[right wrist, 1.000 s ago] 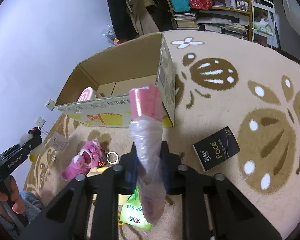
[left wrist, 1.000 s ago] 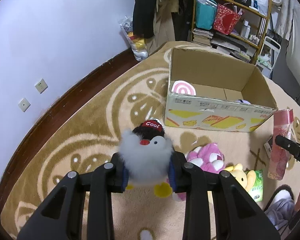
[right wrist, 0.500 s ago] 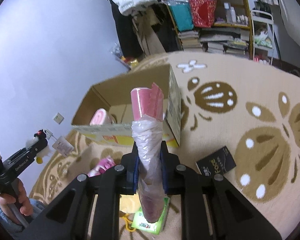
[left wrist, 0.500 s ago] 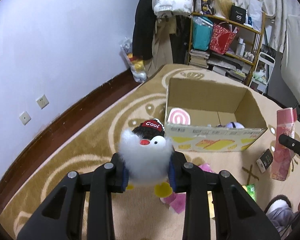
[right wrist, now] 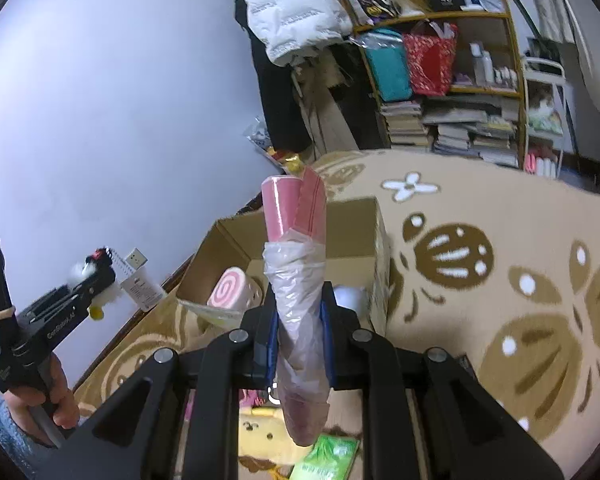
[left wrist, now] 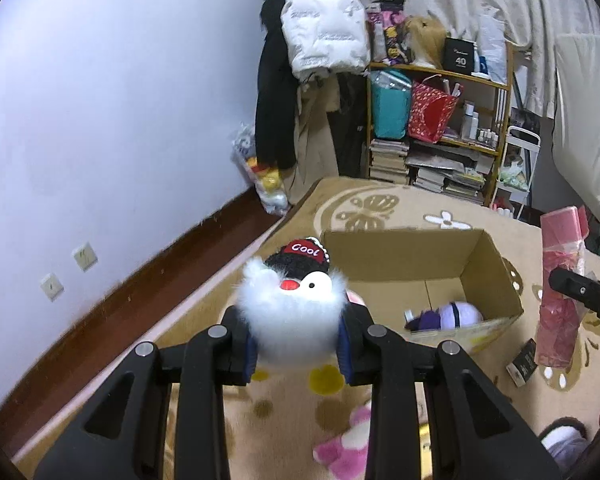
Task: Organize soft objects
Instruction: 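Lift the penguin and bag roll over the box and release both inside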
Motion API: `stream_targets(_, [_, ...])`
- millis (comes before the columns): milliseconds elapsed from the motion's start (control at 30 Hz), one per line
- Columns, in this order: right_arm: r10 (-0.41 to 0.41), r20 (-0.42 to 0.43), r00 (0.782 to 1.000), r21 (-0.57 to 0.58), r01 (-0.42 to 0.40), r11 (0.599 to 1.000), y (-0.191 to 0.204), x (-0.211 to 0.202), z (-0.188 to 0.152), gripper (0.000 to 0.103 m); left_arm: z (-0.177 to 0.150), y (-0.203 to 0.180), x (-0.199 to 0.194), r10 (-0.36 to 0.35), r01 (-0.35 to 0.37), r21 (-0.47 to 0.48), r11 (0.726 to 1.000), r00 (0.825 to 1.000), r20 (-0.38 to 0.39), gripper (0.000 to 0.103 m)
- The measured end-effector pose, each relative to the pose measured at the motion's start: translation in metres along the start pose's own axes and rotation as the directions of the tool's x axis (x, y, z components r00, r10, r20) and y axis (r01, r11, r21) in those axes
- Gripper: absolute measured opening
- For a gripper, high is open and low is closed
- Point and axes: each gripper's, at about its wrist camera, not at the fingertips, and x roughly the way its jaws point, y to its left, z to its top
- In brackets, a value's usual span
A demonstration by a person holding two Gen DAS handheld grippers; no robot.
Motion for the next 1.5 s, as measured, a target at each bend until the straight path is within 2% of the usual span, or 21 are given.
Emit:
stream_targets(233, [0.002, 0.044, 0.999, -0.021, -0.002, 1.0, 0.0, 0.01, 0.026, 0.019, 0.022, -0.011, 0.021, -0.008, 0.007, 0.026, 1.0, 1.0, 0.026, 0.029])
stream_targets(533, [-0.015, 0.027, 1.0, -0.053, 0.016, 0.998, -0.006, 0.033, 0.038, 0.019, 0.036, -0.038, 0.058, -0.015, 0.011, 0.1, 0.995, 0.999, 0.036, 0.03])
stream_targets(733, [-0.008, 0.022, 1.0, -0.059, 0.01, 0.998, -0.008, 0.049, 0.038, 0.019, 0.027, -0.046, 0.084, -0.052, 0.051, 0.076, 0.996, 0.999, 0.001, 0.03])
stream_targets(1033, [-0.039, -0.037, 0.999, -0.067, 0.037, 0.997, -0.014, 0.081, 0.029, 0.019, 0.008, -0.048, 0.121, -0.064, 0.07, 0.068, 0.995, 0.994, -0.088, 0.03])
stream_targets(1267, [-0.032, -0.076, 0.997, -0.027, 0.03, 0.999, -0.027, 0.094, 0.026, 0.019, -0.001, -0.051, 0.13, -0.047, 0.056, 0.082, 0.995, 0.993, -0.108, 0.032])
stream_targets(1467, [-0.032, -0.104, 0.994, -0.004, 0.032, 0.999, -0.033, 0.1, 0.022, 0.024, -0.001, -0.046, 0.131, -0.031, 0.04, 0.069, 0.997, 0.992, -0.119, 0.037])
stream_targets(1500, [-0.028, -0.107, 0.994, 0.001, 0.028, 1.0, -0.033, 0.1, 0.022, 0.024, -0.001, -0.045, 0.13, -0.03, 0.038, 0.065, 0.997, 0.992, -0.12, 0.048])
